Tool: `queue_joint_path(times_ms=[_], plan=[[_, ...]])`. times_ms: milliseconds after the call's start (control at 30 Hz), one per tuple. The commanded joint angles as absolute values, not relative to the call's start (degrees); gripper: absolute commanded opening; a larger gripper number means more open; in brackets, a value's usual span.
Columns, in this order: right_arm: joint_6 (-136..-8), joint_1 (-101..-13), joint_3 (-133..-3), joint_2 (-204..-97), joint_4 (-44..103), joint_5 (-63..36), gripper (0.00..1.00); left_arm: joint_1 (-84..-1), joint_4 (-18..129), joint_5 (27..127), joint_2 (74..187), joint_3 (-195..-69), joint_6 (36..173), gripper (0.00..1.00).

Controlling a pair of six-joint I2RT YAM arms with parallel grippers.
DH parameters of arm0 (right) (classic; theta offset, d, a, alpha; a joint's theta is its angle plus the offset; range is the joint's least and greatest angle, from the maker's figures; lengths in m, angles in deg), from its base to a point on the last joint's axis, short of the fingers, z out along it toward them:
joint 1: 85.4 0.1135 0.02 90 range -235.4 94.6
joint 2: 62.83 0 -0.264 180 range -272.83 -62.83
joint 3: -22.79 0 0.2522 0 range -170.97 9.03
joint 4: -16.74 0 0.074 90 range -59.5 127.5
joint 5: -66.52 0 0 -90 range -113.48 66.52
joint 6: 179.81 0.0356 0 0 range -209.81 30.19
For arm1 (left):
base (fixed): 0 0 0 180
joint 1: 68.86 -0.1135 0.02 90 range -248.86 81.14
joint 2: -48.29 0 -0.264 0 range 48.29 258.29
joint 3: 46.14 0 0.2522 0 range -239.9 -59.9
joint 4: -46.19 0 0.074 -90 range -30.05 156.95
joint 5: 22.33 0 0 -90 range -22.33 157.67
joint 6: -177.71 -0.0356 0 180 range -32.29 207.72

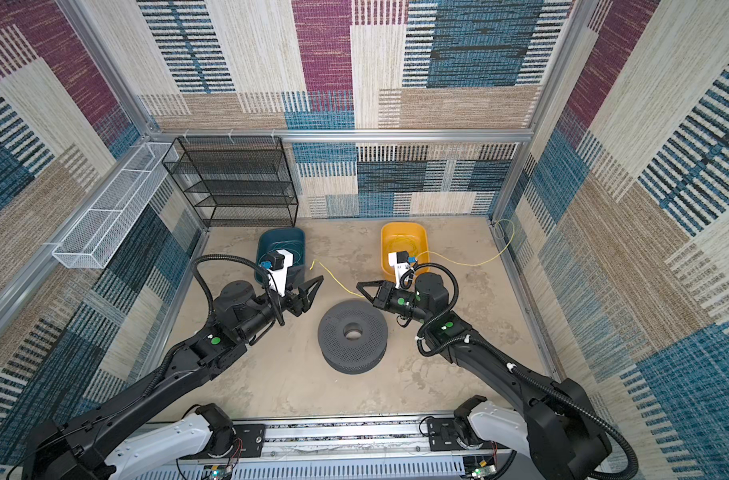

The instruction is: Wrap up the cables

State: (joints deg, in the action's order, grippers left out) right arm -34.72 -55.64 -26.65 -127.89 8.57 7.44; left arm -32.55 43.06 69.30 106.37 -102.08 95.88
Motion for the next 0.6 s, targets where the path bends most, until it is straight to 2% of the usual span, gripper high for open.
queue_joint_path(times_ms=[0, 200, 367, 567], plan=[[-33.78, -55.61, -26.38, -127.69, 4.80, 8.66, 0.00, -33.39, 37.44, 69.34, 107.71, -103.85, 96.70, 0.61], [-33.51, -55.60, -25.86, -127.26, 4.45, 9.42, 0.00, -34.13, 37.58, 71.14, 108.90, -105.38, 95.65, 0.52], [-33.40, -55.60, -25.57, -127.17, 4.29, 9.52, 0.00, -34.23, 37.57, 72.69, 109.63, -106.38, 94.85, 0.50], [-33.28, -55.60, -25.46, -127.34, 4.12, 9.70, 0.00, -34.28, 37.63, 73.60, 110.66, -107.91, 94.00, 0.41]])
